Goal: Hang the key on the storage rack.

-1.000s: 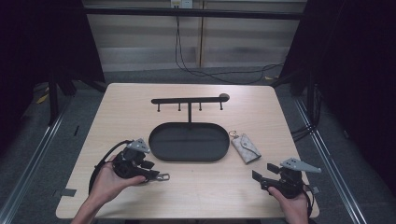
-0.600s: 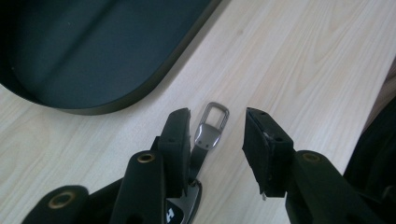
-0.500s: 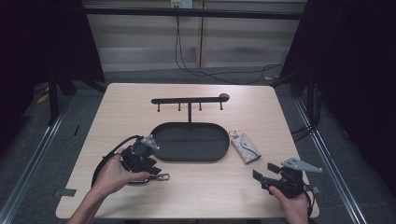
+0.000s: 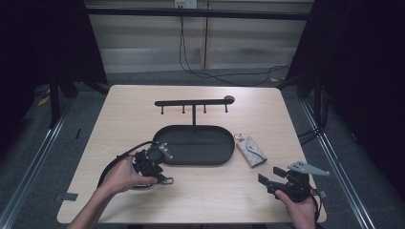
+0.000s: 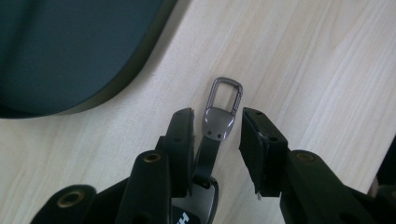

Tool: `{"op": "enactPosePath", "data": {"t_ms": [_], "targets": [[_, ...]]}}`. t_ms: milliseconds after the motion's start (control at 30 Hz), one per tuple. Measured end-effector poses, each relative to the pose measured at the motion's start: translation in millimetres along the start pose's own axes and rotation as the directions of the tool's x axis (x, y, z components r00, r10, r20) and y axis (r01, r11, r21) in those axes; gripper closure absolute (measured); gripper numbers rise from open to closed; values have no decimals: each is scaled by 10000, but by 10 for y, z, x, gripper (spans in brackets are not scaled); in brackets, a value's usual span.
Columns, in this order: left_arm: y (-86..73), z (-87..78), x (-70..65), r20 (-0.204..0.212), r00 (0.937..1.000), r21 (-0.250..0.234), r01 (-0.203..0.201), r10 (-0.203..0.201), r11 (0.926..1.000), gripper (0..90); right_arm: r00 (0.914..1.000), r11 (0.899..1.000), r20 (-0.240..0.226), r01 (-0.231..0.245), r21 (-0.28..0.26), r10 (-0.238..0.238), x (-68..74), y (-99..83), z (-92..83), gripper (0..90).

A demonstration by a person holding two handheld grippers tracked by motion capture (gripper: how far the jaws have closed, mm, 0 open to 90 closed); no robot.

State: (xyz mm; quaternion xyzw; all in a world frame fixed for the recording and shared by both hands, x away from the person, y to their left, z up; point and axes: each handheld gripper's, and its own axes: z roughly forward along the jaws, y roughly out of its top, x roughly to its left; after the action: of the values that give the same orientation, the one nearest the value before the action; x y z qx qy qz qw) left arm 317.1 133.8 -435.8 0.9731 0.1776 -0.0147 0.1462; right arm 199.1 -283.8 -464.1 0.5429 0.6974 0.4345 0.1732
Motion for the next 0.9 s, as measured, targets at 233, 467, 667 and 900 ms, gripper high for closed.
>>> {"op": "enactPosePath", "data": {"t_ms": [233, 467, 667, 900], "targets": [[25, 114, 36, 300, 9995, 712, -58, 36, 9974, 627, 9999, 9999, 37, 95, 66, -96, 7, -2, 9, 270], [46, 207, 31, 337, 9987, 1249, -412, 373, 9913, 645, 10000, 9999, -1, 86, 134, -86, 12, -2, 22, 270], [112, 274, 0, 283, 9971, 1599, -740, 704, 9843, 668, 10000, 9999, -15, 92, 134, -92, 12, -4, 21, 270], [142, 343, -55, 96, 9955, 1835, -941, 939, 9785, 677, 10000, 9998, -58, 76, 169, -75, 10, -4, 25, 270]]}}
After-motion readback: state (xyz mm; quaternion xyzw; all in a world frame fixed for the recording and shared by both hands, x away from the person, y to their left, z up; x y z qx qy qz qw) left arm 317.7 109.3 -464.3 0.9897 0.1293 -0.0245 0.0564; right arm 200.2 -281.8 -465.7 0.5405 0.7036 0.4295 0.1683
